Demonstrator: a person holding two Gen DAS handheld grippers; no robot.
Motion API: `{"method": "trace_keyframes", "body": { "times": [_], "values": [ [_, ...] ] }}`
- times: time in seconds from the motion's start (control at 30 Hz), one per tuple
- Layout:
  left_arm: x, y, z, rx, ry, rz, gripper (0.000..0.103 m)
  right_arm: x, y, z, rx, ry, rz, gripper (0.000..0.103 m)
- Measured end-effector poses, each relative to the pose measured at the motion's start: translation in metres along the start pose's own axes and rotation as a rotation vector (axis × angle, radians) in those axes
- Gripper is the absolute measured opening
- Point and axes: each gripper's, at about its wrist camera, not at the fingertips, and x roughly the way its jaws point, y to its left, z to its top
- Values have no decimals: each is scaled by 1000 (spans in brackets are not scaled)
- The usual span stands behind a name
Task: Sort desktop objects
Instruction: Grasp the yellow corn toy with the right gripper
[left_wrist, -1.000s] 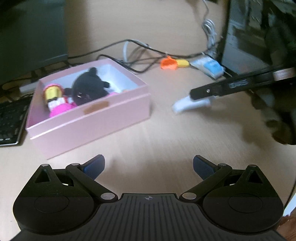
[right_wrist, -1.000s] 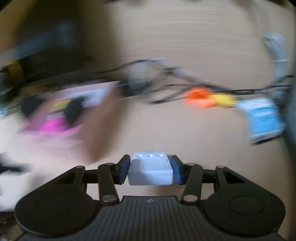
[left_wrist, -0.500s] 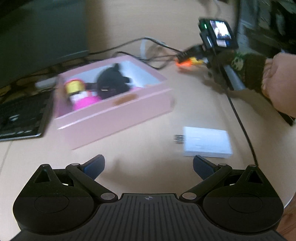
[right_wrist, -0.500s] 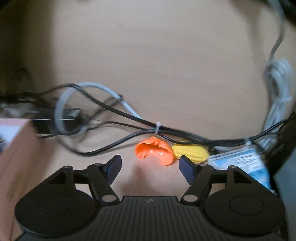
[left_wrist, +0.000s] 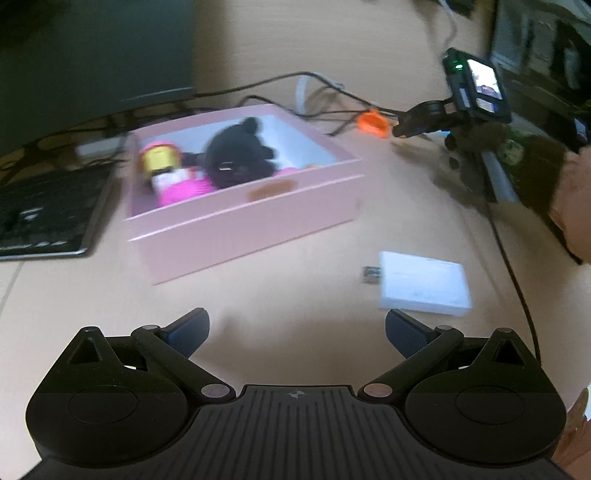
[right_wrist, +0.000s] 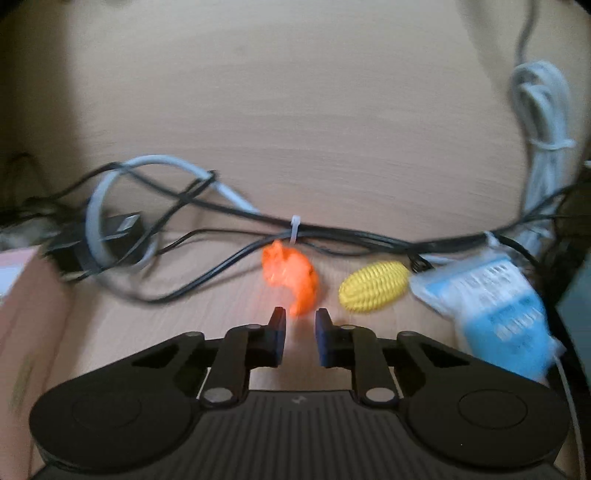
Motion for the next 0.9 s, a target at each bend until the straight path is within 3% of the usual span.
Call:
{"method": "trace_keyframes", "body": {
  "times": [0.1, 0.23, 0.37, 0.6, 0.7, 0.77, 0.8, 0.87, 0.9],
  "values": [
    [9, -21, 3, 39, -2, -49, 103, -46, -12, -21, -14, -16, 35, 16],
    [14, -47, 5, 98, 2, -102, 103, -73, -16, -27, -22, -51, 33, 17],
    [7, -56, 4, 160, -1, -115, 103, -49, -5, -18, -89, -81, -29, 30],
    [-10, -25, 1, 91, -1, -23, 103, 34, -6, 21, -100, -75, -227, 33],
    [-17, -9, -4, 40, 4, 19, 103, 57, -17, 31, -86, -42, -217, 36],
    [-19, 0, -7, 8, 9, 39, 103, 65, -22, 35, -94, -34, -173, 56],
    [-20, 4, -8, -6, 11, 45, 103, 67, -23, 36, -101, -28, -145, 61],
    [-21, 10, -11, -31, 15, 50, 103, 69, -24, 38, -121, -12, -125, 61],
    [-21, 11, -11, -37, 16, 49, 103, 68, -24, 39, -127, -1, -112, 54]
  ]
}}
